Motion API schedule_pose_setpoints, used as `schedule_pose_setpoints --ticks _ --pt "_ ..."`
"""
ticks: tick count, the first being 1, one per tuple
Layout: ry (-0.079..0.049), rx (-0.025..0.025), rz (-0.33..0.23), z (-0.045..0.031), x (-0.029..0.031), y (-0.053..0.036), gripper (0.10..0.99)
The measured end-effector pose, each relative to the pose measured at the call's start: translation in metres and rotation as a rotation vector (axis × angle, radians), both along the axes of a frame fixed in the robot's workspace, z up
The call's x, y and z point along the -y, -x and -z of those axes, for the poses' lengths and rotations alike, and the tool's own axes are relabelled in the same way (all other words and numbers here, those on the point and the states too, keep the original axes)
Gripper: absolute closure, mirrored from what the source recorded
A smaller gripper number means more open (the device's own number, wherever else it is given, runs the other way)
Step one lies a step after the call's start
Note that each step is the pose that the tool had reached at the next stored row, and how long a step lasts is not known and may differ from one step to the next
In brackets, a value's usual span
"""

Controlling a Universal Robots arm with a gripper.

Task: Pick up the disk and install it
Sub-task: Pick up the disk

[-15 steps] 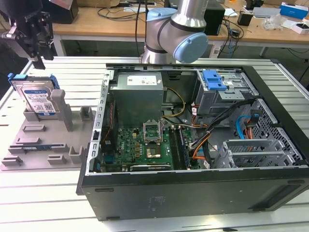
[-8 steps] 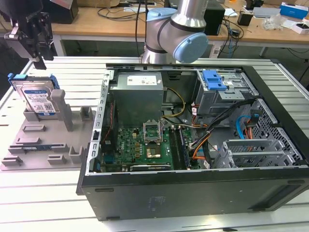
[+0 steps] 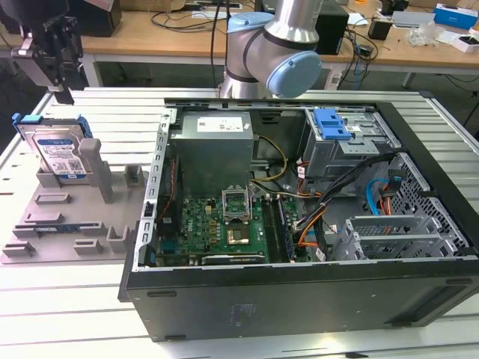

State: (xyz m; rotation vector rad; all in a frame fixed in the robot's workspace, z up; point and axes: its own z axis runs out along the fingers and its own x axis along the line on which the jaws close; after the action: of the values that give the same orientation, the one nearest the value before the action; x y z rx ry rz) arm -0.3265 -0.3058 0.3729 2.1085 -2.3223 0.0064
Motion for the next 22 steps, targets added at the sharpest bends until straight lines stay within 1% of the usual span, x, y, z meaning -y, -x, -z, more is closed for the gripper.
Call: schedule_pose_setpoints --ticks 3,4,5,7,14,20,22 --pt "0.004 -0.0001 -0.03 0.0003 -0.0001 0.0007 0.604" --pt "0.004 0.0001 -0.037 0.0007 -0.0002 0.0023 0.604" --pt "0.004 0.0 -0.038 0.0013 -0.0001 0.0051 0.604" --pt "0.004 0.0002 -0.038 0.0036 -0.0001 0.0161 0.604" --pt "0.004 0.0002 -0.045 0.009 -0.0001 0.0451 0.604" --pt "0.004 0.0003 -0.06 0.0148 0.0001 0.0588 0.604" --pt "0.004 0.0004 -0.066 0.0169 0.0005 0.0617 0.604"
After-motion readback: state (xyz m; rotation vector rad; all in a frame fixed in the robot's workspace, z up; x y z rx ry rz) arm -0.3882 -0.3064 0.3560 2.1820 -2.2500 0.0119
